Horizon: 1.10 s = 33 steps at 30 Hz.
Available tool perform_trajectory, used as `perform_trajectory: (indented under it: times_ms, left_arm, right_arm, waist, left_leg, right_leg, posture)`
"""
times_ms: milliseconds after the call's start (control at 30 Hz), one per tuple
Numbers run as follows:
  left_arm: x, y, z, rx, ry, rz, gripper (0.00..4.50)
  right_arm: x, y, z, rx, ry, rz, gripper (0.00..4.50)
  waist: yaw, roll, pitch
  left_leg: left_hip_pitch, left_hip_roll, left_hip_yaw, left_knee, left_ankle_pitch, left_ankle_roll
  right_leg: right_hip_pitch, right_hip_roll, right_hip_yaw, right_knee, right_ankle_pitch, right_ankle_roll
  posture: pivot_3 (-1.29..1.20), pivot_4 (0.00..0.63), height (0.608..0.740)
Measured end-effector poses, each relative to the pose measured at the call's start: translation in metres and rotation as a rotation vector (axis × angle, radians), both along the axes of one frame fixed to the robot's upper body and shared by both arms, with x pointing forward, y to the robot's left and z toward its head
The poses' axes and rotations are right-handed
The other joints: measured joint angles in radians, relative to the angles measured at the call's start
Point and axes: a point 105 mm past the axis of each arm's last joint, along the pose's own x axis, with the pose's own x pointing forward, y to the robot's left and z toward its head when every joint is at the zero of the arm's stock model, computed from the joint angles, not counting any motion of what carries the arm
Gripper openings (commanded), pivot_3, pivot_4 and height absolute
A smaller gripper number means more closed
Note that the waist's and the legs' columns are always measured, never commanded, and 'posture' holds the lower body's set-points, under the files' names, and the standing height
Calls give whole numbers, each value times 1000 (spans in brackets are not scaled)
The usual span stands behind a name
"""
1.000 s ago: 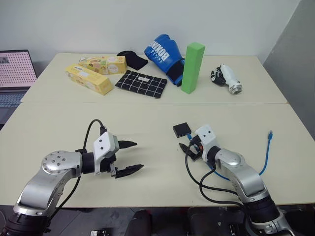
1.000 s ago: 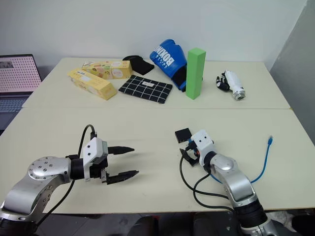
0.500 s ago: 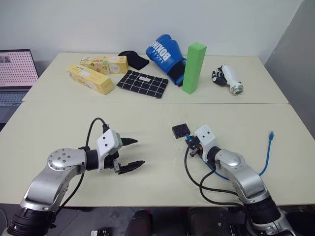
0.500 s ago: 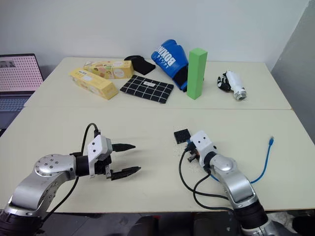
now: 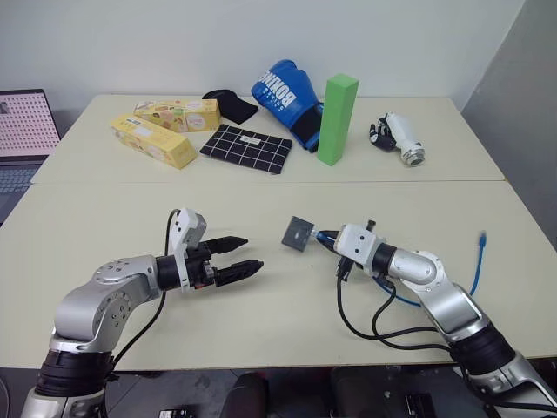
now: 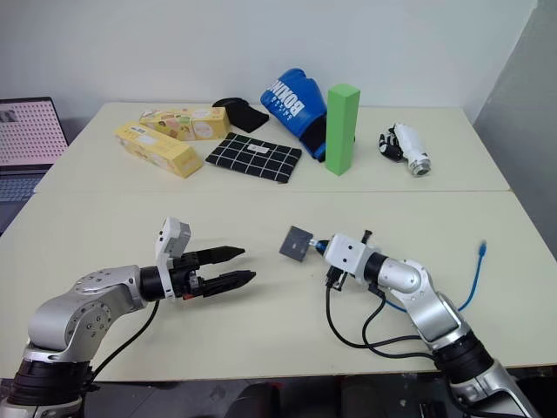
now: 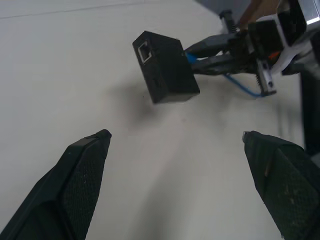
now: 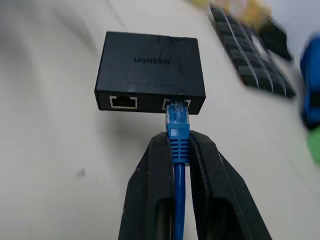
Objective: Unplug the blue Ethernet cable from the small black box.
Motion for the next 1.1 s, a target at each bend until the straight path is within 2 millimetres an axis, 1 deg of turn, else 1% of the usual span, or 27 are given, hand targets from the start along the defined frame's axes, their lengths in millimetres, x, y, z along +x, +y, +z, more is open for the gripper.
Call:
perform_trajectory:
  times_ms: [67,167,433,500,533,600,833,867,900,967,1000,1067,1100]
  left_arm:
    - [-1,-5,5,-37,37,-30,4500]
    - [-1,-11,14,-70,47,-60,4500]
    - [-1,-19,22,-153,82,-75,4500]
    - [-3,-20,25,-175,92,-89,4120]
    - [-3,-20,26,-182,94,-91,4024]
    - [-4,-20,27,-191,99,-91,3504]
    - [-6,-20,28,-208,115,-105,2183]
    - [-7,-19,27,-206,118,-103,1883]
    - [-7,-19,27,-206,119,-103,1725]
    - [-7,-19,27,-208,120,-102,1251]
    - [-7,-19,28,-210,120,-102,938]
    - [-6,-19,28,-211,120,-99,775]
    - [-6,-19,28,-212,120,-100,780]
  right_arm:
    - [-7,10,12,-23,-81,118,129]
    - [-12,17,27,-47,-184,228,129]
    - [-15,20,34,-94,-294,325,128]
    - [-16,23,40,-99,-340,347,128]
    - [-16,24,41,-95,-351,352,128]
    - [-16,24,41,-93,-366,357,128]
    - [-11,23,42,-93,-414,348,128]
    - [-11,23,43,-90,-422,347,127]
    - [-11,23,43,-90,-429,347,127]
    - [-12,23,44,-84,-446,348,127]
    - [-11,23,44,-85,-451,346,127]
    - [-11,23,44,-87,-462,344,127]
    - [-11,23,44,-87,-467,344,127]
  waist:
    - [1,0,0]
    - [3,0,0]
    - [3,0,0]
    - [3,0,0]
    - [3,0,0]
    - [3,0,0]
    - [3,0,0]
    - [3,0,0]
    - [3,0,0]
    - [3,0,0]
    - [3,0,0]
    - [3,0,0]
    - [3,0,0]
  left_leg:
    - [0,0,0,0,0,0]
    - [0,0,0,1,0,0]
    - [0,0,0,1,0,0]
    - [0,0,-1,1,0,0]
    - [0,0,-1,1,0,0]
    - [0,0,-1,1,0,0]
    - [0,0,-1,1,0,-1]
    - [0,0,-1,1,0,-1]
    - [0,0,-1,1,0,-1]
    - [0,0,-1,1,0,-1]
    - [0,0,-1,1,0,-1]
    - [0,0,-1,1,0,-1]
    - [0,0,-1,1,0,-1]
  right_leg:
    - [0,0,0,0,0,0]
    - [1,0,0,0,0,0]
    - [0,-2,0,0,0,0]
    - [0,-2,0,0,0,0]
    - [0,-2,0,0,0,0]
    - [0,-2,0,0,0,0]
    - [0,-2,1,0,0,0]
    - [0,-2,1,0,0,0]
    - [0,-2,1,0,0,0]
    - [0,-2,1,0,0,0]
    - [0,-2,1,0,0,0]
    - [0,-2,1,0,0,0]
    - [0,-2,1,0,0,0]
  posture:
    - [0,150,740]
    - [0,150,740]
    - [0,150,740]
    - [0,150,740]
    - [0,150,740]
    - [0,150,740]
    - [0,150,740]
    - [0,150,740]
    - [0,150,740]
    - [0,150,740]
    - [0,150,740]
    - [0,150,740]
    - [0,150,740]
